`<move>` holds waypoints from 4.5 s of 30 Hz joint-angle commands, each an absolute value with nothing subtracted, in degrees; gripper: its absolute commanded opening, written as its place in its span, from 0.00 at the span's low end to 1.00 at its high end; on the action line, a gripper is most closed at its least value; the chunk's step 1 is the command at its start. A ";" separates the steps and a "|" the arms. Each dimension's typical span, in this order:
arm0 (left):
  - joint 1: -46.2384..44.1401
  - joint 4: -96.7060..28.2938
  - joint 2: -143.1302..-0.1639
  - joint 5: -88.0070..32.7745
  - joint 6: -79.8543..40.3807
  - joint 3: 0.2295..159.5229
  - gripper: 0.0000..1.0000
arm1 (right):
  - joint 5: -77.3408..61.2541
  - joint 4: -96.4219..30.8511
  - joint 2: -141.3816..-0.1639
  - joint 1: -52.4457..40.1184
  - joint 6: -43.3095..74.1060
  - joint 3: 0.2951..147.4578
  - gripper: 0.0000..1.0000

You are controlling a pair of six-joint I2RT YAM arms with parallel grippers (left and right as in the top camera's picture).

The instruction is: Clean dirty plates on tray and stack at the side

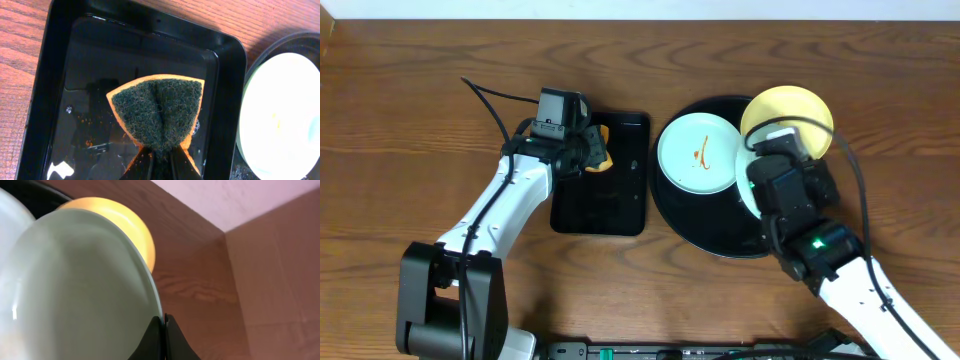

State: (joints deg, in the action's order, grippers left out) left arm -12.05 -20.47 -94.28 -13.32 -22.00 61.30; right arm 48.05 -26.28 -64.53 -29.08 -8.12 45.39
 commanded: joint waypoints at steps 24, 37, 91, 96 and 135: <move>-11.92 -20.56 -94.41 -12.80 -21.02 60.60 0.08 | 12.82 -24.49 -78.91 32.86 26.72 46.83 0.01; -11.92 -20.56 -94.41 -12.78 -20.99 60.60 0.08 | -17.19 -10.57 -84.42 32.75 19.64 46.83 0.39; -20.60 -12.64 -94.41 -23.31 -19.97 60.60 0.08 | -7.31 -19.51 -97.10 -15.75 37.60 46.81 0.01; -27.31 -7.88 -94.41 -23.31 -20.18 60.60 0.08 | -7.33 -21.96 -96.68 -15.75 37.63 46.83 0.01; -36.80 1.89 -112.05 -6.98 -31.48 60.88 0.08 | -5.98 -29.32 -92.58 -15.75 35.66 46.83 0.01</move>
State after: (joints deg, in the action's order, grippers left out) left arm -40.66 1.63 -110.85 -12.82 -31.16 61.08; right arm -6.81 -28.08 -93.58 -15.25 36.95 47.16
